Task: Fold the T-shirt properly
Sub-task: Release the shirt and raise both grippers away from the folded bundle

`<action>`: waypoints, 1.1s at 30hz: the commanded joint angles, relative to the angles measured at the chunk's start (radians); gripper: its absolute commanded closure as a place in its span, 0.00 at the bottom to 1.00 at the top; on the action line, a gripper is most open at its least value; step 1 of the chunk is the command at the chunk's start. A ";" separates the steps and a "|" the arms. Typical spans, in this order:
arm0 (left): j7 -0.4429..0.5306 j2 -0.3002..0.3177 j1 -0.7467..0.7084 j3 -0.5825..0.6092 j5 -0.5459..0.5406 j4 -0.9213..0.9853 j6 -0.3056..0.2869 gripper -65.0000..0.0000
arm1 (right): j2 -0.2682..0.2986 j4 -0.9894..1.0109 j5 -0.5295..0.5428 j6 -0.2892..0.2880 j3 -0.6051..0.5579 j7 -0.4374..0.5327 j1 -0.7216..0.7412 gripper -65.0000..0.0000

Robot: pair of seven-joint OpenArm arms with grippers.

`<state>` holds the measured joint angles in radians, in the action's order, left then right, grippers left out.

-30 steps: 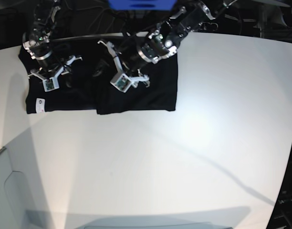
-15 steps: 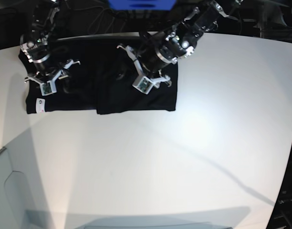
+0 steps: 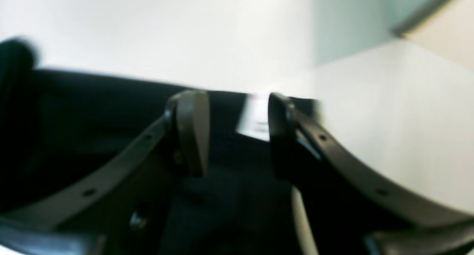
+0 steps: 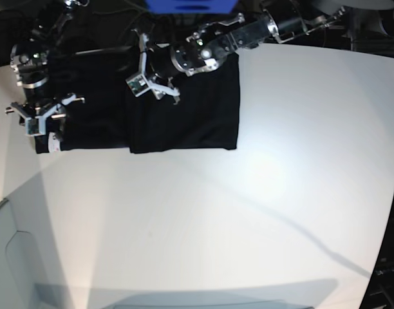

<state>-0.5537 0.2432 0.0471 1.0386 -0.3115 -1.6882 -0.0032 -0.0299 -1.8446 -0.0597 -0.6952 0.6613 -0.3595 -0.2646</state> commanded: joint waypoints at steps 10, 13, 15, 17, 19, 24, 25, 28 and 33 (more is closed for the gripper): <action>0.022 0.084 -0.071 -0.240 -0.002 -0.171 -0.001 0.51 | 0.008 -0.008 0.013 -0.003 0.078 -0.237 0.064 0.40; 0.027 0.126 -0.138 -0.390 -0.002 -0.217 -0.001 0.51 | 0.008 0.012 0.013 -0.003 0.078 -0.238 0.064 0.40; 0.027 0.138 -0.188 -0.496 -0.002 -0.232 -0.001 0.51 | 0.009 0.053 0.013 -0.003 0.082 -0.238 0.066 0.40; 0.028 0.143 -0.241 -0.605 -0.002 -0.235 -0.002 0.51 | 0.032 0.090 0.013 -0.003 0.079 -0.238 0.066 0.40; 0.028 0.144 -0.289 -0.700 -0.002 -0.235 -0.002 0.51 | 0.046 0.136 0.013 -0.003 0.079 -0.238 0.064 0.40; 0.028 0.143 -0.375 -0.889 -0.002 -0.234 -0.004 0.51 | 0.071 0.199 0.013 -0.003 0.079 -0.238 0.061 0.40; 0.028 0.143 -0.384 -0.910 -0.002 -0.230 -0.004 0.51 | 0.072 0.204 0.013 -0.003 0.078 -0.238 0.060 0.40; 0.028 0.140 -0.404 -0.972 -0.002 -0.221 -0.004 0.51 | 0.071 0.221 0.013 -0.003 0.076 -0.238 0.057 0.41; 0.028 0.132 -0.418 -1.003 -0.002 -0.221 -0.004 0.51 | 0.068 0.265 0.018 -0.003 0.073 -0.240 0.057 0.41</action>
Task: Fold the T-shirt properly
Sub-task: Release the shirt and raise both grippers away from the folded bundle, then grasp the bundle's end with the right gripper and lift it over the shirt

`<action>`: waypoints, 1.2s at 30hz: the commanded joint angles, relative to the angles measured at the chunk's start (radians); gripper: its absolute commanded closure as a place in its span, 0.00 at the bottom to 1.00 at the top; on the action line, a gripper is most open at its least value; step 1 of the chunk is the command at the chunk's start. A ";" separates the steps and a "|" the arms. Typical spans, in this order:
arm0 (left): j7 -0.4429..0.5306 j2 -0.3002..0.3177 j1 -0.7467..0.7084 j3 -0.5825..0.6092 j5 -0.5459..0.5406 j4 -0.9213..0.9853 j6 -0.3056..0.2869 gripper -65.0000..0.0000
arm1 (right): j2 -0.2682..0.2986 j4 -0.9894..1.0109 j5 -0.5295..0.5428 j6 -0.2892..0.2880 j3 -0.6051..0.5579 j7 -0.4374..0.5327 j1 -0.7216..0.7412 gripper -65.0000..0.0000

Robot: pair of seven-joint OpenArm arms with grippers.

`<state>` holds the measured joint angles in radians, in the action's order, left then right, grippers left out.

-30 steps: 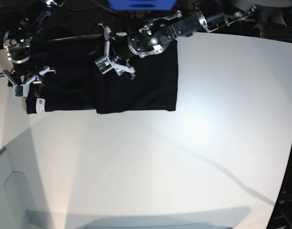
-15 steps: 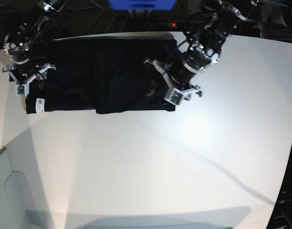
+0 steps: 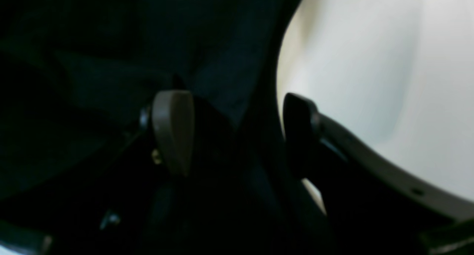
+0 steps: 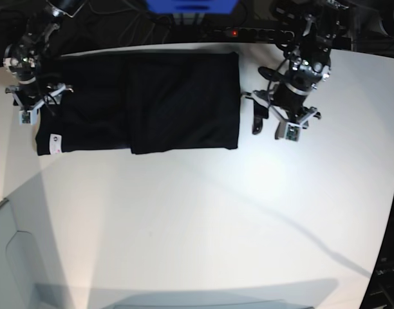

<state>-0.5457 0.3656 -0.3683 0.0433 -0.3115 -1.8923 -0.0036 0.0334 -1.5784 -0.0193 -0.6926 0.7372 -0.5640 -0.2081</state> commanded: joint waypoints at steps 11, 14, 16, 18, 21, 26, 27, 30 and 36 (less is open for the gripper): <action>0.013 -0.009 -0.027 -0.110 -0.002 0.010 -0.003 0.51 | 0.009 0.075 -0.026 -0.006 -0.080 -0.035 -0.003 0.71; 0.014 -0.009 -0.038 -0.148 -0.002 0.027 -0.003 0.51 | 0.009 0.074 -0.026 -0.006 -0.101 -0.035 -0.001 0.88; 0.013 -0.009 -0.039 -0.164 -0.002 0.046 -0.003 0.51 | 0.009 0.074 -0.028 -0.006 -0.113 -0.035 -0.001 1.00; 0.013 -0.010 -0.045 -0.176 -0.002 0.061 -0.003 0.51 | 0.010 0.068 -0.028 -0.006 -0.121 -0.035 -0.001 1.00; 0.013 -0.010 -0.051 -0.184 -0.002 0.078 -0.003 0.51 | 0.009 0.029 -0.026 -0.006 -0.113 -0.035 0.006 1.00; 0.013 -0.044 -0.057 -0.184 -0.002 0.083 -0.003 0.51 | -0.010 -0.138 -0.021 -0.006 -0.121 -0.031 -0.003 1.00; 0.013 -0.052 -0.057 -0.184 -0.002 0.084 -0.003 0.51 | -0.023 -0.169 -0.021 -0.006 -0.123 -0.031 -0.003 1.00; 0.013 -0.075 -0.051 -0.178 -0.002 0.104 -0.003 0.51 | -0.045 -0.267 -0.021 -0.006 -0.137 -0.034 -0.004 1.00; 0.013 -0.149 -0.019 -0.176 -0.002 0.167 -0.003 0.51 | -0.097 -0.416 -0.021 -0.006 -0.244 -0.031 -0.043 1.00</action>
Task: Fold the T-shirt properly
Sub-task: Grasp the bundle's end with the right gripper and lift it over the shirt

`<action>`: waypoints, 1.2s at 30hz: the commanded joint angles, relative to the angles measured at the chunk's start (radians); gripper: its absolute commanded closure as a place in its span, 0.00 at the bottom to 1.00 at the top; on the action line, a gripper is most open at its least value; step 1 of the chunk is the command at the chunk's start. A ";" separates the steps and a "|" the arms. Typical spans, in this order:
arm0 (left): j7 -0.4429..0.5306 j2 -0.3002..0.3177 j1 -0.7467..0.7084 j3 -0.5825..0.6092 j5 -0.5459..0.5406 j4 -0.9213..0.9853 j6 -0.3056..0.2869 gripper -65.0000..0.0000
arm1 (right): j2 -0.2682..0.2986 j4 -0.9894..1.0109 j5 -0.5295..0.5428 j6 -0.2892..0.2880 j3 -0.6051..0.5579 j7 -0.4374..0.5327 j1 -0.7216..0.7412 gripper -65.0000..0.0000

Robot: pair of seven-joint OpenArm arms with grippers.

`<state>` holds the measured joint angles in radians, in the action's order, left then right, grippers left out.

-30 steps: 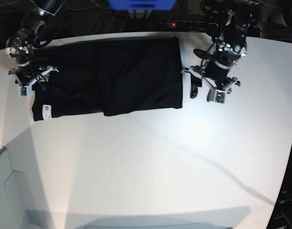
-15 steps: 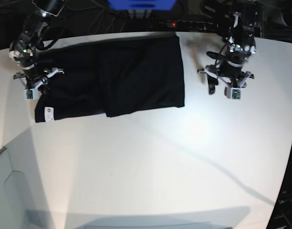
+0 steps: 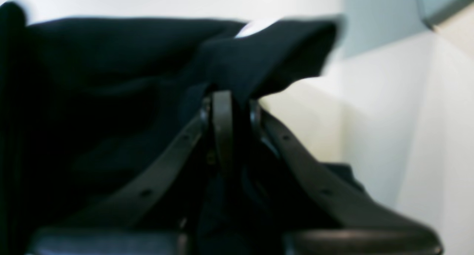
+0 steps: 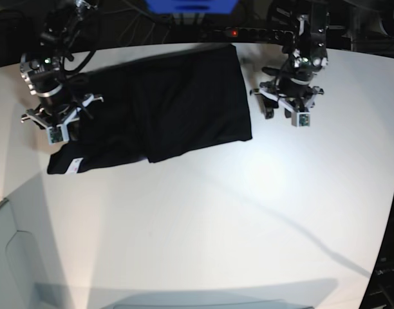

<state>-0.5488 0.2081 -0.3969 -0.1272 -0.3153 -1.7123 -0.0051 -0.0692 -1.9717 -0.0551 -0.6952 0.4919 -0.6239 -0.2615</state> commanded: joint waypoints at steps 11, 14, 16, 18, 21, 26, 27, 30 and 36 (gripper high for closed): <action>0.016 -0.008 0.072 0.090 0.003 0.041 0.000 0.51 | -0.008 -0.061 0.014 -0.003 -0.313 0.037 -0.083 1.00; 0.016 -0.008 0.079 0.090 0.003 0.051 0.000 0.51 | -0.008 -0.061 0.014 -0.003 -0.433 0.037 -0.086 1.00; 0.016 -0.008 0.079 0.090 0.003 0.051 0.000 0.51 | -0.008 -0.061 0.014 -0.003 -0.510 0.037 -0.095 1.00; 0.016 -0.008 0.079 0.090 0.003 0.051 0.000 0.51 | -0.007 -0.061 0.013 -0.003 -0.597 0.037 -0.092 1.00; 0.016 -0.008 0.079 0.090 0.003 0.051 0.000 0.51 | -0.001 -0.056 0.010 -0.003 -0.720 0.037 -0.077 1.00; 0.016 -0.008 0.077 0.090 0.003 0.051 0.000 0.51 | 0.018 0.041 0.008 -0.003 -0.852 0.026 0.006 1.00; 0.016 -0.008 0.075 0.090 0.003 0.051 0.000 0.51 | 0.018 0.073 0.008 -0.003 -0.867 0.026 0.024 1.00; 0.016 -0.008 0.071 0.082 0.003 0.042 0.000 0.51 | 0.016 0.136 0.008 -0.003 -0.889 0.032 0.052 1.00; 0.016 0.001 0.057 0.079 0.003 0.010 0.001 0.51 | 0.001 0.159 0.014 -0.003 -0.890 0.035 0.069 1.00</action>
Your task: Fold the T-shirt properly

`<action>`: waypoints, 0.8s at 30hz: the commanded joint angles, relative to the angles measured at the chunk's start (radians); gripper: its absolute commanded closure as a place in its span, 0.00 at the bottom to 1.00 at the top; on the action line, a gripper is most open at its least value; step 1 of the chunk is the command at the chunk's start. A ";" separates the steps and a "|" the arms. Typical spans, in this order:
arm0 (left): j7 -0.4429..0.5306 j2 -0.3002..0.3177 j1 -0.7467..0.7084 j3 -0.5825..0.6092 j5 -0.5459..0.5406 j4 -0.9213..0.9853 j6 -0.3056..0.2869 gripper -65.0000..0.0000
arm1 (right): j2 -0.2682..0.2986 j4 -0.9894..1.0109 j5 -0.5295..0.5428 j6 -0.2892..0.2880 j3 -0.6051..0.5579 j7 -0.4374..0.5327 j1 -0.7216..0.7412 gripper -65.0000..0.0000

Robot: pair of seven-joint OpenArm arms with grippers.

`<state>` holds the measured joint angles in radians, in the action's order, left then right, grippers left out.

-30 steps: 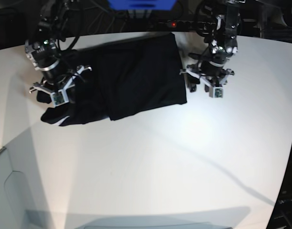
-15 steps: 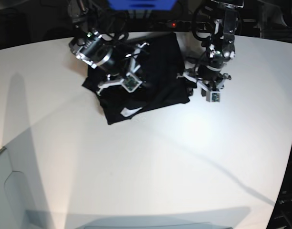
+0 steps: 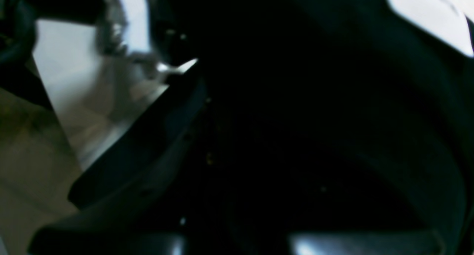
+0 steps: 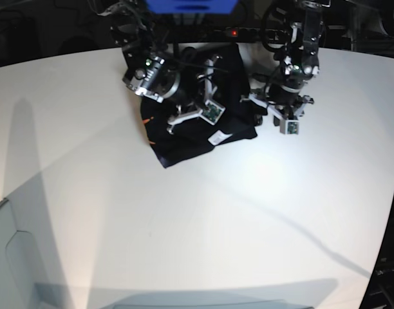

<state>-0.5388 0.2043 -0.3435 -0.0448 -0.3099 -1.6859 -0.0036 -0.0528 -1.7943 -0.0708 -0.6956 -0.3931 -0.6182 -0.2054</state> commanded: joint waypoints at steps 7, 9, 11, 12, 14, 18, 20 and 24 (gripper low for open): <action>0.006 0.002 0.004 -0.004 -0.002 -0.023 0.004 0.51 | -0.097 0.067 0.030 -0.003 -0.004 0.028 0.077 1.00; 0.006 0.005 -0.004 -0.005 -0.002 -0.032 0.006 0.51 | -0.101 0.113 0.030 -0.003 -0.004 0.030 0.093 1.00; 0.006 0.007 -0.027 -0.030 -0.002 -0.061 0.006 0.51 | -0.101 0.141 0.030 -0.003 -0.004 0.030 0.094 1.00; 0.006 0.004 -0.041 -0.053 -0.002 -0.081 0.001 0.51 | -0.101 0.156 0.030 -0.003 -0.004 0.030 0.096 1.00; 0.004 -0.003 -0.062 -0.097 -0.002 -0.110 0.000 0.51 | -0.101 0.169 0.030 -0.003 -0.004 0.030 0.096 1.00; 0.004 0.001 -0.113 -0.162 -0.002 -0.156 0.000 0.51 | -0.100 0.170 0.030 -0.003 -0.005 0.030 0.096 1.00; 0.004 -0.003 -0.131 -0.195 -0.002 -0.156 -0.002 0.51 | -0.100 0.172 0.030 -0.003 -0.005 0.030 0.096 1.00; 0.004 -0.003 -0.151 -0.232 -0.002 -0.156 -0.002 0.51 | -0.101 0.173 0.030 -0.003 -0.007 0.030 0.096 0.94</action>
<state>-0.5537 0.1967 -0.4953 -0.2737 -0.3103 -1.8252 -0.0029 -0.1417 -1.6062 -0.0635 -0.6952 -0.3939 -0.6140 -0.1196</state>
